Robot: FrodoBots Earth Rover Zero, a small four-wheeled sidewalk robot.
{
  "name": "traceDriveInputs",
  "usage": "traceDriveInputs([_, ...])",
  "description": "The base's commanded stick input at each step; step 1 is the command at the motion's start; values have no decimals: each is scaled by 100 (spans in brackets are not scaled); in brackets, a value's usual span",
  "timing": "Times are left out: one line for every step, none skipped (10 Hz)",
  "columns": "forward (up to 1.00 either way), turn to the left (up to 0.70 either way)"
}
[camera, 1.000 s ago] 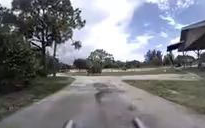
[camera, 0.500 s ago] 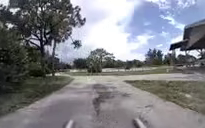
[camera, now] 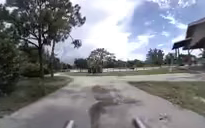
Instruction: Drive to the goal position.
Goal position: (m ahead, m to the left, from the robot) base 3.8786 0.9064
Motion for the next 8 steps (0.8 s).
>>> traceDriveInputs([70,0])
traceDriveInputs([70,0])
traceDriveInputs([70,0])
traceDriveInputs([70,0])
traceDriveInputs([70,0])
traceDriveInputs([70,0])
traceDriveInputs([70,0])
traceDriveInputs([70,0])
